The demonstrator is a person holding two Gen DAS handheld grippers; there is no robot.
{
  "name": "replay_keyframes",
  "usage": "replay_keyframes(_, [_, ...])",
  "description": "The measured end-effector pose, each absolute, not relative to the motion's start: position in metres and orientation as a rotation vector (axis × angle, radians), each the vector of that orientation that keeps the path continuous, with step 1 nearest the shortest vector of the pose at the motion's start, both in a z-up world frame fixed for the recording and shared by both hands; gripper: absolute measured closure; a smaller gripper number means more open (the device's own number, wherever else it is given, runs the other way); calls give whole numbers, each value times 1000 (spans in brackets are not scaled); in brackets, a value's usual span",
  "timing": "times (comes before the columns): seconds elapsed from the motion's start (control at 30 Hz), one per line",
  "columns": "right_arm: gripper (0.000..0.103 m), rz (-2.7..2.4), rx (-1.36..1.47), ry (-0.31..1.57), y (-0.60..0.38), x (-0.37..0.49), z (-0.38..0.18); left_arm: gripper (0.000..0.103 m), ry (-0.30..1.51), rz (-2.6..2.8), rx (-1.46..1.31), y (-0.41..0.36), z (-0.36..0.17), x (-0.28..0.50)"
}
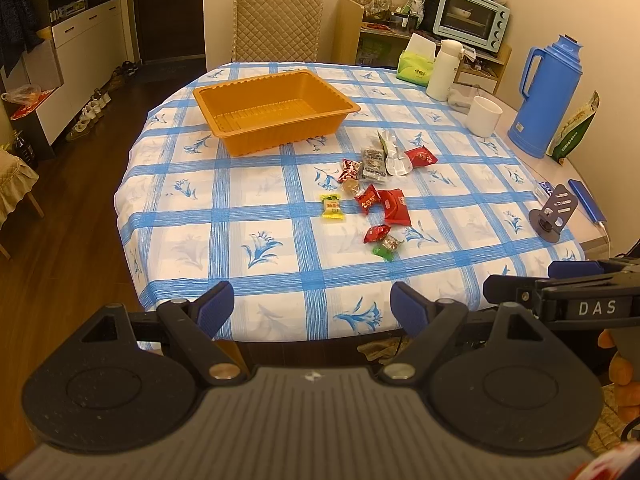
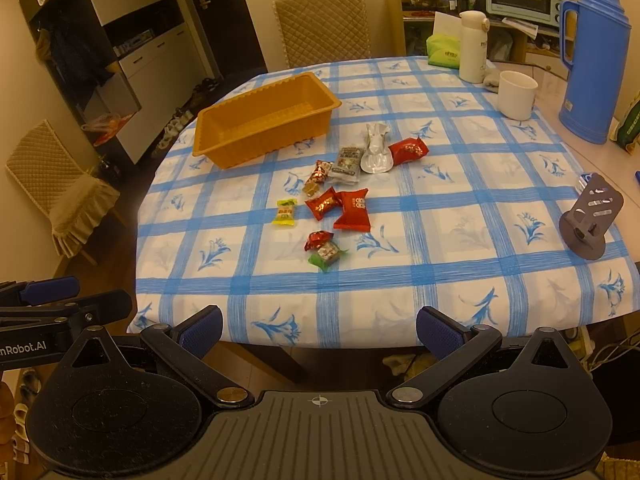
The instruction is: Organize snacks
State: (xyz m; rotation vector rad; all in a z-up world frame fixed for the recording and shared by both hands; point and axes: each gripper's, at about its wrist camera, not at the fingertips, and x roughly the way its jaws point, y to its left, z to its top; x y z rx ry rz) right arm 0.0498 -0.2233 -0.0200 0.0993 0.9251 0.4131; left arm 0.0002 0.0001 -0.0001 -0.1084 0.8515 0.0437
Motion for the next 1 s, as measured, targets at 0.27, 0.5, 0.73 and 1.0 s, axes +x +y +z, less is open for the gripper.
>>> replay_keyframes(0.27, [0,414,100,926,-222,51,-21,19,852,44,-109,0,0,0])
replay_keyframes(0.5, [0,414,100,925,-220,52,-21,19,852,44,-110,0,0,0])
replay_keyframes(0.73, [0,414,101,926,-218,53,-22,19,852,44,-110,0,0,0])
replay_keyframes(1.0, [0,415,101,926,-217,55,-23,19,853,44,-111,0,0,0])
